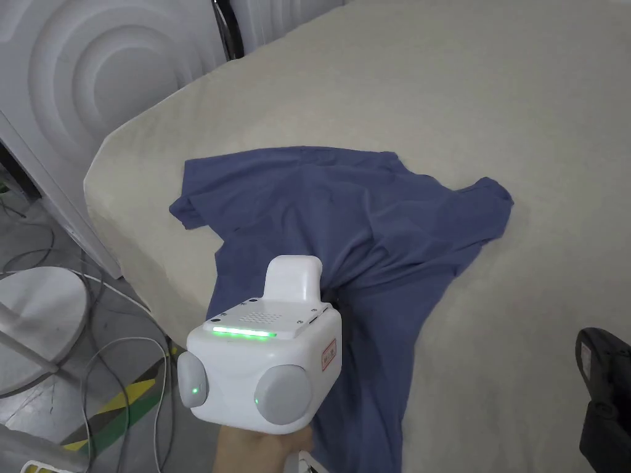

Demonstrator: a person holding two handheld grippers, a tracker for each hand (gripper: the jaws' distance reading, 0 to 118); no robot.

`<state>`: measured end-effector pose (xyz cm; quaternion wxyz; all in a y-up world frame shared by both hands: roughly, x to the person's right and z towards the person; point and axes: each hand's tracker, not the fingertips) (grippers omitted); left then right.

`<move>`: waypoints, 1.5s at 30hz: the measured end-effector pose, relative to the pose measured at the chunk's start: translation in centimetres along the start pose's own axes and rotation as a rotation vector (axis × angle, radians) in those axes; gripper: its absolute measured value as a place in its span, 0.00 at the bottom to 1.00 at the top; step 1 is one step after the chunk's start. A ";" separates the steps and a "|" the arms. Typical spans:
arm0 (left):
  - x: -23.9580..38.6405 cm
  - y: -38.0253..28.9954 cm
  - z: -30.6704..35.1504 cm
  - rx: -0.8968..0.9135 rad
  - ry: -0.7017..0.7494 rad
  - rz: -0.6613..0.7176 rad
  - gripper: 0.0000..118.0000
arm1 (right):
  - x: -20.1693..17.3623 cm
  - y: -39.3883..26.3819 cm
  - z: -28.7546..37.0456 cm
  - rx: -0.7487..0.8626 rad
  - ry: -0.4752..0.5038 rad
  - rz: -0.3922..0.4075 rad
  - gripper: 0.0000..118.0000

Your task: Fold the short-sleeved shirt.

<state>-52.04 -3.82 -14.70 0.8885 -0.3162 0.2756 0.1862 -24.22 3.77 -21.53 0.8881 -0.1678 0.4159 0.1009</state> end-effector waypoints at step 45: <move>48.8 -7.3 9.7 -0.045 -0.792 -0.553 0.07 | 20.6 -5.6 30.8 0.168 -0.733 -0.267 0.00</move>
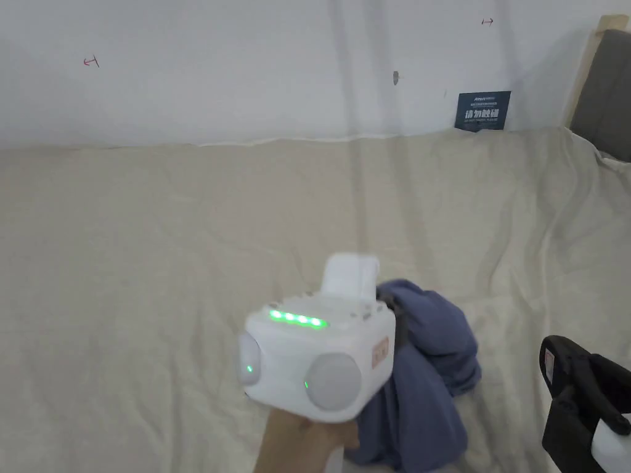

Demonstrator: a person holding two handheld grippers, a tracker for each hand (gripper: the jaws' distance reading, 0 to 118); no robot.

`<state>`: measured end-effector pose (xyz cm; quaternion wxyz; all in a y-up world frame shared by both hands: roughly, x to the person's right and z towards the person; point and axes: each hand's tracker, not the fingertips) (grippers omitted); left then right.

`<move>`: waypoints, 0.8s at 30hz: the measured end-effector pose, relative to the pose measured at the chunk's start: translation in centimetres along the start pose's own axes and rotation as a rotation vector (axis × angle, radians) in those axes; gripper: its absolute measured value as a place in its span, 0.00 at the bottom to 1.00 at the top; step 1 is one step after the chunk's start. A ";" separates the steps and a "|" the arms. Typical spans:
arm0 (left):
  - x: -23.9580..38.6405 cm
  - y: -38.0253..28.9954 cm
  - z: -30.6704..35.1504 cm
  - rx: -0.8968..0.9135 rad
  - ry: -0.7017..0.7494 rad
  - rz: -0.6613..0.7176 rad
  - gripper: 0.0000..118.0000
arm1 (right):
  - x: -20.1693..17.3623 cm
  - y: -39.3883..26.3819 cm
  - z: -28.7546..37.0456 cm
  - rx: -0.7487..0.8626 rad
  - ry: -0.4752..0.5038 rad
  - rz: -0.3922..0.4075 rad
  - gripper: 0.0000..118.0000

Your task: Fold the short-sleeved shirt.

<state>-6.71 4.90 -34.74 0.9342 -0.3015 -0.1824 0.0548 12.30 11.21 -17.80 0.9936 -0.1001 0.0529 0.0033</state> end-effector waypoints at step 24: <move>-6.2 -5.2 11.7 0.014 0.089 0.143 0.87 | -2.4 -0.4 -0.8 -0.036 0.074 -0.001 0.00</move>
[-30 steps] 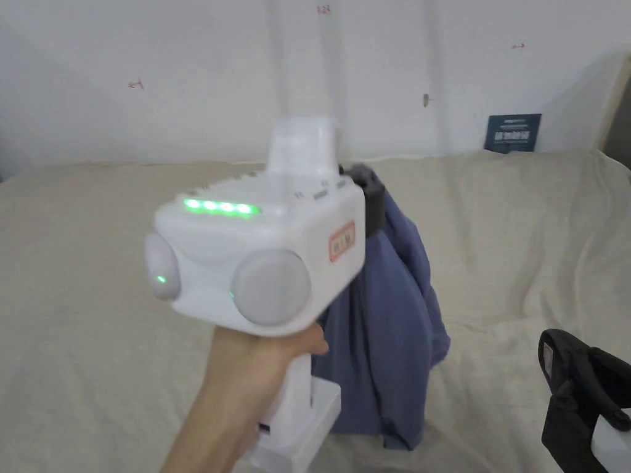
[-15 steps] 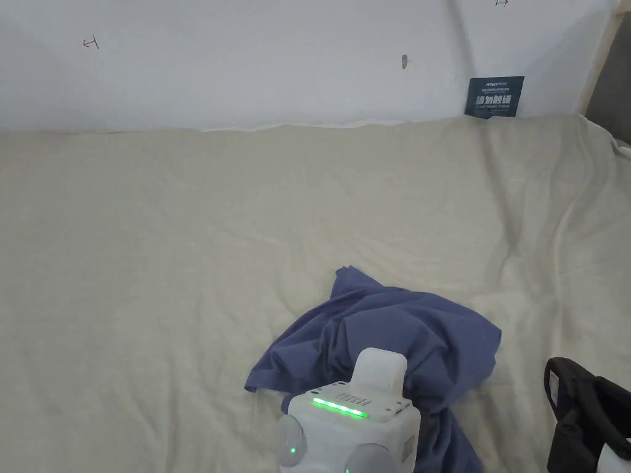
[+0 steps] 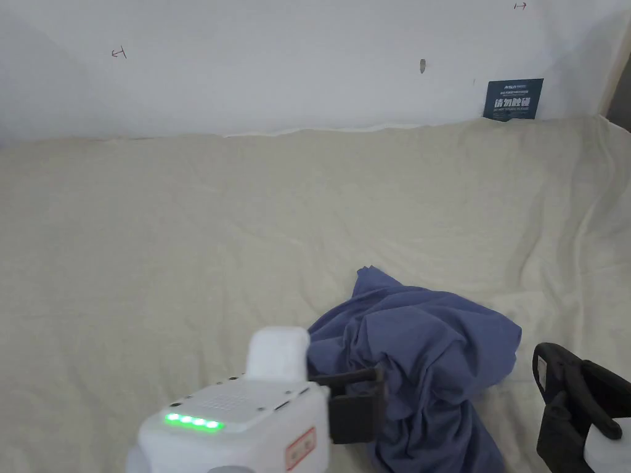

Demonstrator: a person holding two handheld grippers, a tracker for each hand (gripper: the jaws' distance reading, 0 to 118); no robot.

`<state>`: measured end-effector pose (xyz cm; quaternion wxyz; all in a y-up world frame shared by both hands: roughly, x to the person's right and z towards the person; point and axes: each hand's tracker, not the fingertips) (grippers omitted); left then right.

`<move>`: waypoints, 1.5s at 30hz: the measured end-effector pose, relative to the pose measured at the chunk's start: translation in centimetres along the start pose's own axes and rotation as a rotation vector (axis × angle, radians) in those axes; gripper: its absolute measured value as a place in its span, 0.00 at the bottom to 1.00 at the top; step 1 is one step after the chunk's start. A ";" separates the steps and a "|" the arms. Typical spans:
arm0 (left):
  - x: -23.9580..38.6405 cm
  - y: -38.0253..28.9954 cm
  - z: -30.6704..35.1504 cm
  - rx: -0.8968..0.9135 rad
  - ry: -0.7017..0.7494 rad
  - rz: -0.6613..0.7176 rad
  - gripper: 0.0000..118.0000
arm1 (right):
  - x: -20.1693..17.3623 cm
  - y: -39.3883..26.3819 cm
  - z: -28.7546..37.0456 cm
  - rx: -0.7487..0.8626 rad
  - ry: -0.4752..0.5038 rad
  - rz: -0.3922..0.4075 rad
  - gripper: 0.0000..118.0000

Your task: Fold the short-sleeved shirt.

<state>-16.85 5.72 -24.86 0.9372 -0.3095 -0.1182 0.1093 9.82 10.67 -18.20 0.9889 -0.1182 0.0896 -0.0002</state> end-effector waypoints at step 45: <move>-7.8 -0.2 -15.4 -0.276 0.250 -0.140 0.07 | 1.0 -3.1 -8.1 -0.156 0.015 0.028 0.00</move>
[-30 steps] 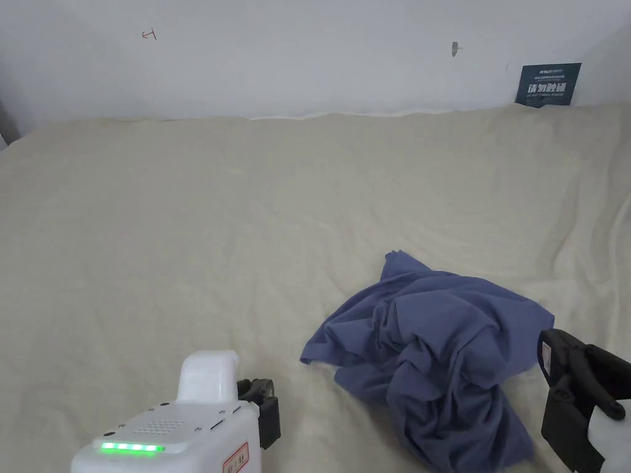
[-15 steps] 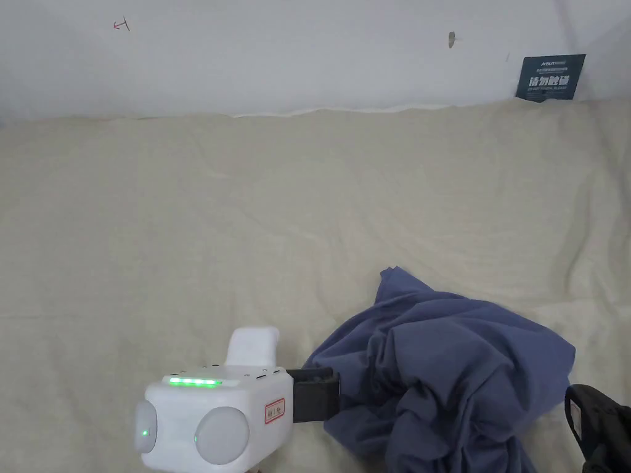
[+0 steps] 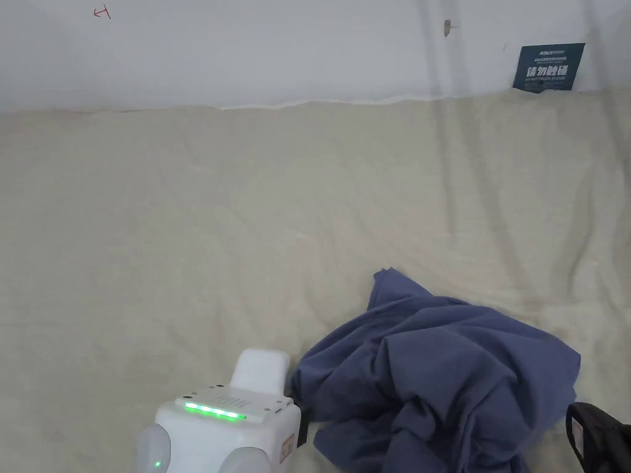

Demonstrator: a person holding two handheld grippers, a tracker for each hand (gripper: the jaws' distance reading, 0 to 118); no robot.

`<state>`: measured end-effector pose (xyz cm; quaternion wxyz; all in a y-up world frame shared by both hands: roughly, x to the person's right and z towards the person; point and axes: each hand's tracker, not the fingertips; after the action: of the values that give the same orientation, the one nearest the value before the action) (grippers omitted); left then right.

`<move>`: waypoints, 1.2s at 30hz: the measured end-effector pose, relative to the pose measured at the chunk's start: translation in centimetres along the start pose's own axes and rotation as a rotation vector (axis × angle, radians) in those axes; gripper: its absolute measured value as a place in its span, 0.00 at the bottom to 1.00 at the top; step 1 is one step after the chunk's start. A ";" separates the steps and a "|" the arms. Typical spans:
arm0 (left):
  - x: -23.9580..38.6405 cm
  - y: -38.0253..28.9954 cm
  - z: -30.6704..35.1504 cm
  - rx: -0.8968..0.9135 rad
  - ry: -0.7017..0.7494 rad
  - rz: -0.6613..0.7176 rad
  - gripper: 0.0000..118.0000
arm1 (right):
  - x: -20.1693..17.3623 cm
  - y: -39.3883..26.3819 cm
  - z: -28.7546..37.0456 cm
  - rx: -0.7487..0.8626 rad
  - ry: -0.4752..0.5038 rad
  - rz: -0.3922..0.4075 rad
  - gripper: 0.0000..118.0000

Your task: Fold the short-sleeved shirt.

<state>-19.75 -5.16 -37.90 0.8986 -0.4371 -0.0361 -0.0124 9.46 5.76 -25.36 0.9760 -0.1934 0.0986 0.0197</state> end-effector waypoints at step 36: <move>0.4 -0.2 2.9 0.074 -0.098 0.013 0.06 | 2.0 7.6 -36.7 -0.763 0.226 0.088 0.91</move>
<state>-19.56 -2.93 -35.94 0.9113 -0.4041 -0.0774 0.0162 4.11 -1.22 -61.79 0.8152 -0.5386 0.1992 0.0755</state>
